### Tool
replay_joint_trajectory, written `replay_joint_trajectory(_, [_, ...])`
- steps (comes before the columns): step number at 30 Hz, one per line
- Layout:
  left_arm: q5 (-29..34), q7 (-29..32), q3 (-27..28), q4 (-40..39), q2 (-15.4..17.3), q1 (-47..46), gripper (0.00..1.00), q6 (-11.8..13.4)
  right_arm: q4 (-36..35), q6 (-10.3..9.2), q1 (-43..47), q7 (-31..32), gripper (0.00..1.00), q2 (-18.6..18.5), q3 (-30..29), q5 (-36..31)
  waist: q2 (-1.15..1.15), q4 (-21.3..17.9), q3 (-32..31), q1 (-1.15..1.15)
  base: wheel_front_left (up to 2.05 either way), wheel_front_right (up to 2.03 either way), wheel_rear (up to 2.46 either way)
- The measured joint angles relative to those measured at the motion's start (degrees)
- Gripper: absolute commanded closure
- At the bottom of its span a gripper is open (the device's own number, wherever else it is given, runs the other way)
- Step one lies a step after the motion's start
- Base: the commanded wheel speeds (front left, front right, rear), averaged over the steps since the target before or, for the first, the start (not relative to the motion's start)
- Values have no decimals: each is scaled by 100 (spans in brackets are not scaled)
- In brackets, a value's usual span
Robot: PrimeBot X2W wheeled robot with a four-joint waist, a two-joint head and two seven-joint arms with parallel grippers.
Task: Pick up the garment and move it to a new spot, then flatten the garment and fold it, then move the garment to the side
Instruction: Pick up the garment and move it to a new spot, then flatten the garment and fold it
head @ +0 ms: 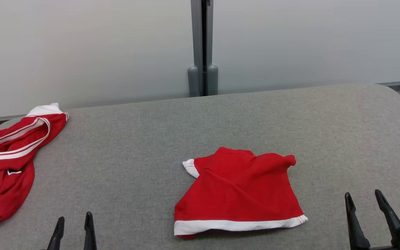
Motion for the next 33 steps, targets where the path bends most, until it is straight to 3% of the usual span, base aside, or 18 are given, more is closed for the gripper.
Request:
replay_joint_trajectory(5, [475, -1, 572, -7, -468, 193, 0, -415, 73, 0, 116, 0, 0, 11, -63, -22, 0, 17, -43, 0, 0, 0, 0])
replay_joint_trajectory(16, [758, -1, 1028, 381, -787, 166, 0, -1018, 97, 0, 103, 0, 0, 38, 85, 24, 0, -57, -26, 0, 0, 0, 0])
replay_joint_trajectory(27, [100, 667, 123, 2195, -823, -883, 0, -1301, 115, 0, -81, 0, 0, 41, 322, 119, 0, -384, 134, 0, 0, 0, 0])
replay_joint_trajectory(33, [-375, 688, -579, 2493, -831, -1372, 0, -1359, 136, 0, -91, 0, 0, 42, 352, 157, 0, -514, 211, 0, 0, 0, 0])
